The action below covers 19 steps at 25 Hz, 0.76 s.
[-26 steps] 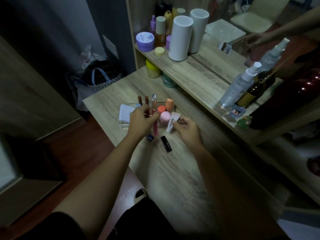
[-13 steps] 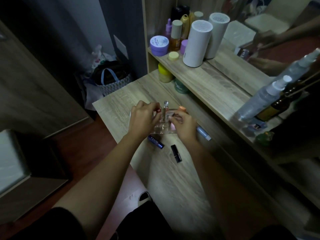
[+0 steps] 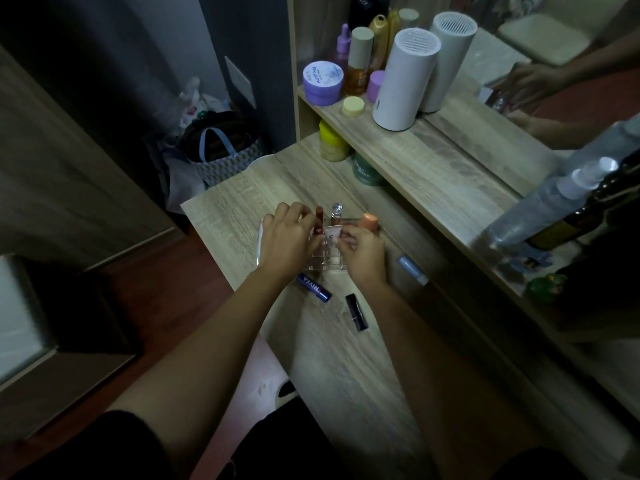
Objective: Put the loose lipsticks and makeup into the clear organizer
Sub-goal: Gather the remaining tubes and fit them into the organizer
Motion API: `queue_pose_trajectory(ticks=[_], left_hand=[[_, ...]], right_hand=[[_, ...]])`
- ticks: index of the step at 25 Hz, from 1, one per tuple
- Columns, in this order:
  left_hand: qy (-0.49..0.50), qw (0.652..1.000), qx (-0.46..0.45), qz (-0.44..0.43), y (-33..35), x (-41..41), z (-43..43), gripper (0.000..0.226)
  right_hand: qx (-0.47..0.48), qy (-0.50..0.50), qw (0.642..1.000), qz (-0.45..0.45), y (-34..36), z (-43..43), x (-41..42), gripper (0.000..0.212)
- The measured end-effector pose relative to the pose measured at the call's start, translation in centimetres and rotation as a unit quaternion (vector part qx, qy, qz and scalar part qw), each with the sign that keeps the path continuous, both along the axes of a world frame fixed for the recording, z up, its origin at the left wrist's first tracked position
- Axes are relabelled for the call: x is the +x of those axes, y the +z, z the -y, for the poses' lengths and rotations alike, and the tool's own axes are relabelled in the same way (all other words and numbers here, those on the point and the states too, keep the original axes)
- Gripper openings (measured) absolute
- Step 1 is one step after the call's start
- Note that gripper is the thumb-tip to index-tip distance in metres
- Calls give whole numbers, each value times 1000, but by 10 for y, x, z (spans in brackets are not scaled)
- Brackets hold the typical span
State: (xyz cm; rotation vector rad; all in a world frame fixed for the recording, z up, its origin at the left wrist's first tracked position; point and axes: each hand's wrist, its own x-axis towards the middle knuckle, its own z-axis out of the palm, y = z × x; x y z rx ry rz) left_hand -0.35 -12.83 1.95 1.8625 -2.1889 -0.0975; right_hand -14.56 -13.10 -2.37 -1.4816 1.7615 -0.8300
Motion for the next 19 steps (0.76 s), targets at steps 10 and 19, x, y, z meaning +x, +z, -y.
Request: queue_pose_trajectory(ticks=[10, 19], left_hand=[[-1, 998, -12, -63, 6, -1, -13, 26], [3, 971, 204, -124, -49, -8, -76, 29]], right_hand=[[-7, 8, 1000, 16, 11, -11, -7, 35], [80, 15, 939, -335, -23, -40, -80, 44]])
